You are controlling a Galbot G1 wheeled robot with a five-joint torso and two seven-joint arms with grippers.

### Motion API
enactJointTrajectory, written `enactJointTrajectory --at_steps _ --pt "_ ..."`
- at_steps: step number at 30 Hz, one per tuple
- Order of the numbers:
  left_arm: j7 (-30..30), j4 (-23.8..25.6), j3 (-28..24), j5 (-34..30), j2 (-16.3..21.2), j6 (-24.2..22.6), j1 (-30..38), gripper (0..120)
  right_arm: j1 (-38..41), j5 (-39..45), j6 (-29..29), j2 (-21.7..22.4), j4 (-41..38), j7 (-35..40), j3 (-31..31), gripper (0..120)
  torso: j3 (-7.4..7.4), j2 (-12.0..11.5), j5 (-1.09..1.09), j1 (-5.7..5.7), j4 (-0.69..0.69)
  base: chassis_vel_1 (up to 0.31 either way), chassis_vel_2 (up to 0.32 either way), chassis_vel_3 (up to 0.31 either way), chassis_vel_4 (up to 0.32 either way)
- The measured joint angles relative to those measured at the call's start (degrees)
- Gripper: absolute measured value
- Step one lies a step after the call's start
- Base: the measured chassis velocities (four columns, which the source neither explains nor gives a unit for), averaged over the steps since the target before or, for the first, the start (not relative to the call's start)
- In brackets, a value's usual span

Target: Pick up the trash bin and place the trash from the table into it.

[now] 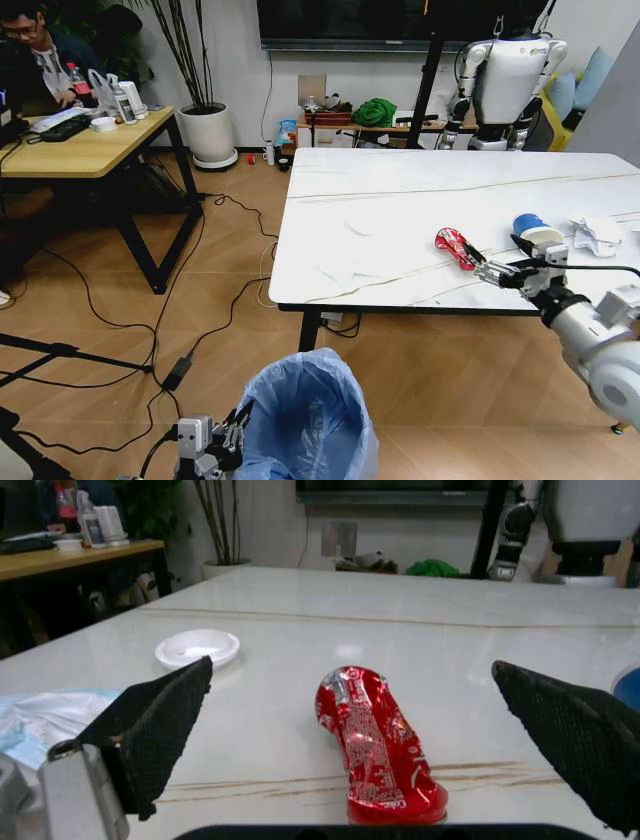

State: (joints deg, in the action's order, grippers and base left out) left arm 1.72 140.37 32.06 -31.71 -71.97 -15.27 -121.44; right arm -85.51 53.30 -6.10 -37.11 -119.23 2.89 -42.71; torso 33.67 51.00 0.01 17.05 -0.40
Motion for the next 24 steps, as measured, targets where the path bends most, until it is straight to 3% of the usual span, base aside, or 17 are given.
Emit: enactJointTrajectory --at_steps 7,19,24 --pt "-0.2 -0.2 0.3 -0.6 -0.6 0.0 0.0 0 4.9 -0.4 0.0 -1.1 5.2 -0.7 5.4 100 -0.01 0.0 -0.01 -0.01 -0.01 0.0 0.0 0.0 0.0" --pt "-0.1 -0.4 0.2 -0.7 -0.6 0.0 0.0 0 7.5 -0.6 0.2 -1.5 9.0 -1.4 8.5 100 -0.01 0.0 -0.01 -0.01 -0.02 0.0 0.0 0.0 0.0" --pt "-0.1 -0.5 0.2 -0.6 -0.7 0.0 0.0 0 8.8 0.1 0.2 -1.2 10.1 -1.5 10.1 88 -0.01 0.0 -0.02 -0.01 -0.01 0.0 0.0 0.0 0.0"
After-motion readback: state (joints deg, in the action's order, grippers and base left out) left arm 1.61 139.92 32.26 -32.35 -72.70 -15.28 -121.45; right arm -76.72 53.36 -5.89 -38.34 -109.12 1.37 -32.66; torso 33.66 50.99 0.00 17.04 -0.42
